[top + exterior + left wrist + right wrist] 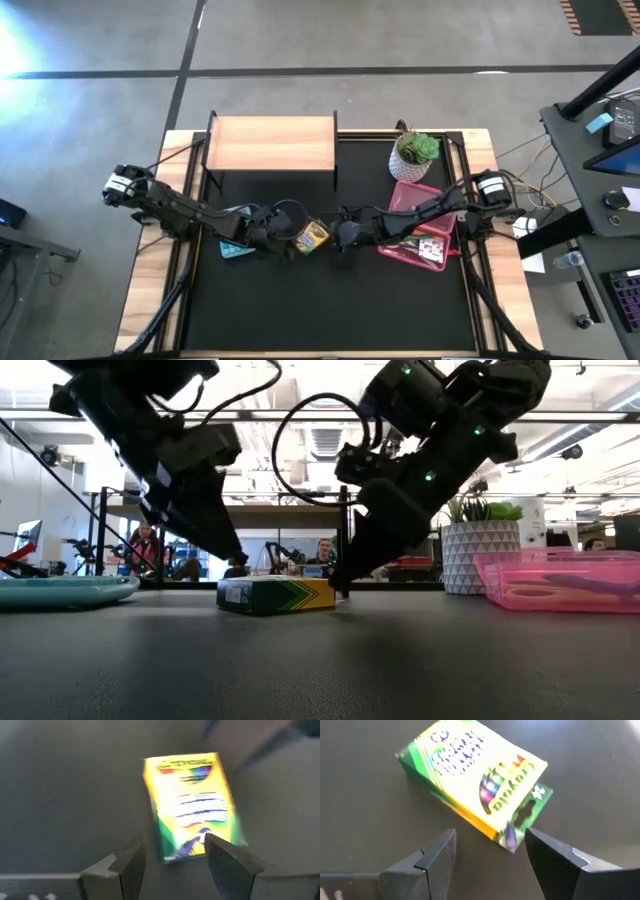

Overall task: Pack school essentials
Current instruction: Put the box of crayons into the pink supply box

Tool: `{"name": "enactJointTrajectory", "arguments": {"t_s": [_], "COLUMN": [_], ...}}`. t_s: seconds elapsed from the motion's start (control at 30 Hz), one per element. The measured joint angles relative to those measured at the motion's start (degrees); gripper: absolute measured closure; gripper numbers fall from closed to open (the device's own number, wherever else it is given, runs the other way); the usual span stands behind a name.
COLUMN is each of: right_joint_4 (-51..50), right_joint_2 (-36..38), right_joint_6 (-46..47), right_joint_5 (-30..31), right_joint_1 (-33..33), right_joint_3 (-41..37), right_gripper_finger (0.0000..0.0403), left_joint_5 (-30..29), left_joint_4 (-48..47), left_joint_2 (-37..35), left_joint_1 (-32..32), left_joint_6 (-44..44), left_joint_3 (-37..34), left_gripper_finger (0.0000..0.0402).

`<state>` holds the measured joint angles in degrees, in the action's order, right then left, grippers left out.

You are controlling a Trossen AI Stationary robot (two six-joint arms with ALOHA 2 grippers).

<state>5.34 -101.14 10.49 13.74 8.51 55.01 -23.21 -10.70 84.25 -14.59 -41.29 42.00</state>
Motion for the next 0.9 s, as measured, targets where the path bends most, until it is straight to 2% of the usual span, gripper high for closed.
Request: {"name": "enactJointTrajectory", "arguments": {"t_s": [0.2, 0.37, 0.67, 0.9], "right_joint_4": [0.1, 0.8, 3.8, 3.1], "right_joint_2": [-2.2, -4.0, -3.7, -3.6], "right_joint_6": [-0.5, -0.7, -0.6, 3.8], "right_joint_5": [0.0, 0.0, 1.3, -0.6], "right_joint_1": [0.0, -0.2, -0.3, 0.2], "right_joint_3": [1.3, 1.7, 1.9, 1.8], "right_gripper_finger": [0.0174, 0.0174, 0.0174, 0.0174], "left_joint_5": [-8.1, -8.8, -2.8, 1.9], "left_joint_4": [-0.8, 0.2, 6.1, 6.8], "left_joint_2": [0.2, 3.2, 9.7, 9.7], "left_joint_1": [0.0, 1.2, 1.5, 1.4], "left_joint_6": [-7.5, -9.2, -9.4, -9.4], "left_joint_3": [-2.0, -2.2, -0.9, -0.1], "left_gripper_finger": [0.0219, 0.0219, 0.0219, 0.0219]}}
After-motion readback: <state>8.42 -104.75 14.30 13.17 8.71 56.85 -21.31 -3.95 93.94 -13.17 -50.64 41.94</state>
